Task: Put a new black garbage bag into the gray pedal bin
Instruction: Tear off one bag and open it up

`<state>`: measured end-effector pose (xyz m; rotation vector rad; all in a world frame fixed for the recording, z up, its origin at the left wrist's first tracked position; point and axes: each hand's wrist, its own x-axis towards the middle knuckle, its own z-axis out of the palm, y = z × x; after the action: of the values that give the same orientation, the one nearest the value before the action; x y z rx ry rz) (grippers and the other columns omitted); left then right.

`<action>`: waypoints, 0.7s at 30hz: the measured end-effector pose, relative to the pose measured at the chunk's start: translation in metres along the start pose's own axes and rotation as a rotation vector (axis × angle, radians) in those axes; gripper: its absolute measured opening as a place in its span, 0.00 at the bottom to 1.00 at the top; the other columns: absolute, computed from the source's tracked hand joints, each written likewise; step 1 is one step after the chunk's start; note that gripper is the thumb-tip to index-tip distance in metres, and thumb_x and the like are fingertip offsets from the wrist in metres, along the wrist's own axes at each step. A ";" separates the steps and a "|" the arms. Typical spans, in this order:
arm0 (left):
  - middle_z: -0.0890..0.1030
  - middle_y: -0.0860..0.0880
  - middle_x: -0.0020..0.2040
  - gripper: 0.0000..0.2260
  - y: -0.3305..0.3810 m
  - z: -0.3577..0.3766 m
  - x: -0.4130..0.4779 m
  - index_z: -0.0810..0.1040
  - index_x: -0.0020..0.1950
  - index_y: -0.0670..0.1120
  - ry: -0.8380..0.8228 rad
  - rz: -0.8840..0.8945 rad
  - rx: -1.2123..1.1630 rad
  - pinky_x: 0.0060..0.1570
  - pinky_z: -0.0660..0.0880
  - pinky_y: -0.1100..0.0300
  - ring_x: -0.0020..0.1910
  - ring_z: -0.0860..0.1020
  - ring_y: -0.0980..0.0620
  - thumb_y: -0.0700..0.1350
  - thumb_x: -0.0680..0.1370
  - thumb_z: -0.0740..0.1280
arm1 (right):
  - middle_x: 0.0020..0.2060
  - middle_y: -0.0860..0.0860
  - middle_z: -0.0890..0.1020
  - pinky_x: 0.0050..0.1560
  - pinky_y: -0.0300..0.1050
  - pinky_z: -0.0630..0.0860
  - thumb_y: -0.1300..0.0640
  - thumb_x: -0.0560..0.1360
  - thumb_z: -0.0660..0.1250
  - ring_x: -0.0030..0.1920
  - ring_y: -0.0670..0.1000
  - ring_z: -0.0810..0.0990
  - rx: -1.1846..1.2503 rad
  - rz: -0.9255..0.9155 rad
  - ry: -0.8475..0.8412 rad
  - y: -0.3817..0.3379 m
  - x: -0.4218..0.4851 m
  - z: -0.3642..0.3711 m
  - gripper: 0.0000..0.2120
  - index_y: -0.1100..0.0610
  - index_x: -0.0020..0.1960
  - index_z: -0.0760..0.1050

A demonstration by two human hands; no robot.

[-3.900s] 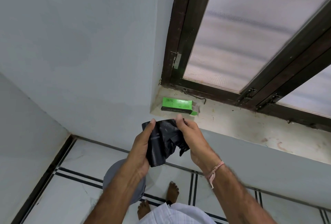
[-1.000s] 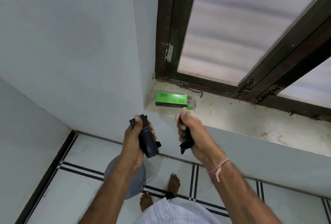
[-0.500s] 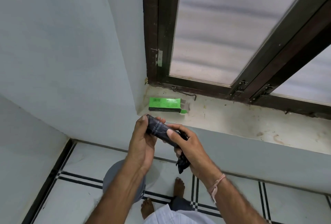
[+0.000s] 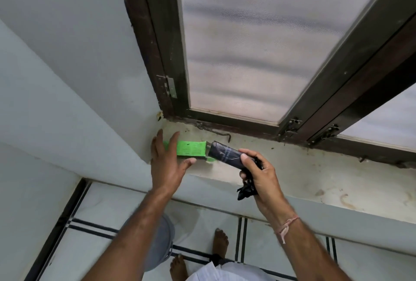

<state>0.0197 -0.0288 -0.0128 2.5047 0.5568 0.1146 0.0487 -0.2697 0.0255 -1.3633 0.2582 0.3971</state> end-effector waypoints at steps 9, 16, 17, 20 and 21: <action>0.69 0.43 0.73 0.24 -0.001 0.008 0.023 0.78 0.66 0.52 -0.010 0.024 -0.016 0.55 0.78 0.46 0.71 0.68 0.39 0.46 0.72 0.79 | 0.44 0.56 0.82 0.29 0.39 0.76 0.58 0.81 0.70 0.33 0.48 0.77 -0.122 0.108 -0.107 -0.007 0.042 -0.017 0.08 0.54 0.59 0.84; 0.69 0.47 0.73 0.25 0.010 -0.012 0.017 0.79 0.66 0.53 -0.028 0.083 -0.031 0.54 0.72 0.55 0.71 0.66 0.44 0.44 0.70 0.80 | 0.43 0.57 0.82 0.30 0.39 0.74 0.57 0.81 0.70 0.33 0.48 0.75 -0.230 0.097 -0.204 -0.025 0.057 -0.018 0.07 0.53 0.57 0.85; 0.69 0.48 0.73 0.25 0.011 -0.013 0.015 0.78 0.66 0.53 -0.040 0.078 -0.025 0.54 0.71 0.56 0.72 0.66 0.45 0.44 0.70 0.80 | 0.42 0.58 0.81 0.30 0.40 0.74 0.57 0.81 0.70 0.33 0.48 0.75 -0.248 0.085 -0.211 -0.027 0.057 -0.017 0.07 0.53 0.57 0.85; 0.70 0.49 0.70 0.25 0.016 -0.012 0.011 0.78 0.65 0.54 -0.068 0.071 -0.075 0.54 0.70 0.58 0.68 0.68 0.46 0.47 0.70 0.80 | 0.37 0.59 0.78 0.30 0.43 0.73 0.57 0.81 0.70 0.31 0.49 0.73 -0.255 0.039 -0.249 -0.032 0.055 -0.008 0.07 0.51 0.57 0.85; 0.71 0.49 0.68 0.25 0.018 -0.010 0.010 0.79 0.65 0.54 -0.068 0.068 -0.107 0.54 0.71 0.58 0.66 0.70 0.46 0.48 0.70 0.80 | 0.36 0.59 0.77 0.31 0.44 0.73 0.57 0.81 0.70 0.31 0.50 0.73 -0.246 0.031 -0.257 -0.032 0.054 -0.004 0.07 0.51 0.57 0.85</action>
<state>0.0332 -0.0333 0.0049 2.4142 0.4272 0.0822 0.1113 -0.2713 0.0312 -1.5315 0.0172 0.6407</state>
